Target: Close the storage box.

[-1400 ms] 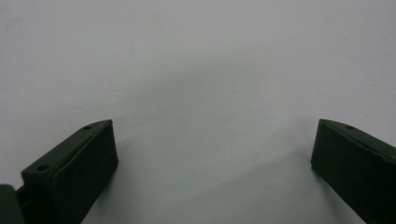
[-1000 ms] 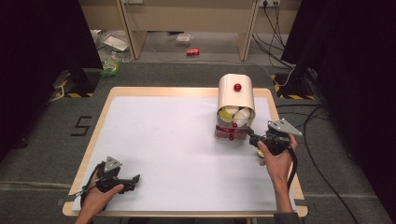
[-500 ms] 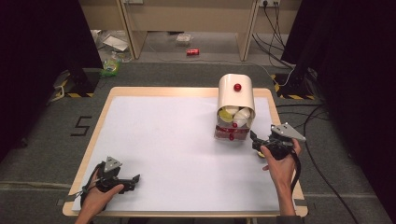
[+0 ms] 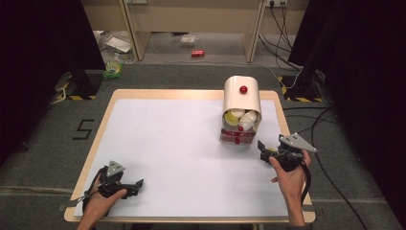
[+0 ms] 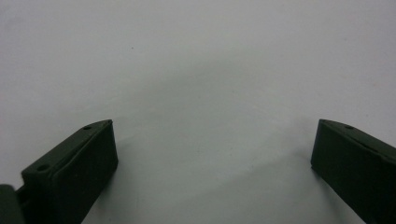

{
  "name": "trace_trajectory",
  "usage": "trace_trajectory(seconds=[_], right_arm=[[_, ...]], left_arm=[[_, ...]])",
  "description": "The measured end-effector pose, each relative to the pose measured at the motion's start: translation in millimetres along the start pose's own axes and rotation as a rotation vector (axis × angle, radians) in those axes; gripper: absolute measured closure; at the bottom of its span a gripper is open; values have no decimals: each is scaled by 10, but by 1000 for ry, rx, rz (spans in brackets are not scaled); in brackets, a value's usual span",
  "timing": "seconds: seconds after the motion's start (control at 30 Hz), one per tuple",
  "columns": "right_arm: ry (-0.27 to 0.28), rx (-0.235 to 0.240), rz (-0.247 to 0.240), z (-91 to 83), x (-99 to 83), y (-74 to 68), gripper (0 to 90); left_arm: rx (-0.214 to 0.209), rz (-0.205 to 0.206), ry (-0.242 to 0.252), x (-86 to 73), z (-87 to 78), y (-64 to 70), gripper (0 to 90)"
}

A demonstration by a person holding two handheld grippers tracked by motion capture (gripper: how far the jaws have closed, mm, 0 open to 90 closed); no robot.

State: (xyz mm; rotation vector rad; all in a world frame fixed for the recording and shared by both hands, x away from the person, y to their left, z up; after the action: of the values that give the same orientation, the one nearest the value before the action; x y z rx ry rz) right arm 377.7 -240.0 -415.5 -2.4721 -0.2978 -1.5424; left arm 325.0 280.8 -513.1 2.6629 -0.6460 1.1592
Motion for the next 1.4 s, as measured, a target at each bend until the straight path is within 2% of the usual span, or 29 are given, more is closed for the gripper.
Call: trace_trajectory(seconds=[0.43,1.4], right_arm=[[-19,16,-22,-54,-110,-88,184],[-67,14,-46,-146,-337,-73,180]], left_arm=[[0,0,-1,1,0,-1,0],[-1,0,-1,0,0,-1,0]])
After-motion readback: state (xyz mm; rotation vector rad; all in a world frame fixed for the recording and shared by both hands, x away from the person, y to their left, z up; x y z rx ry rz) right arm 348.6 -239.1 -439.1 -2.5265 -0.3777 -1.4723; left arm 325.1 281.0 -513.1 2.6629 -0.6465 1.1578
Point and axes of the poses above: each handheld gripper's, and its own axes: z roughly forward along the jaws, x roughly out of its top, y roughly to its right, the point moved 1 cm from there along z, roughly forward along the jaws, and after that the axes turned 5 degrees about z, right-handed, at the moved point
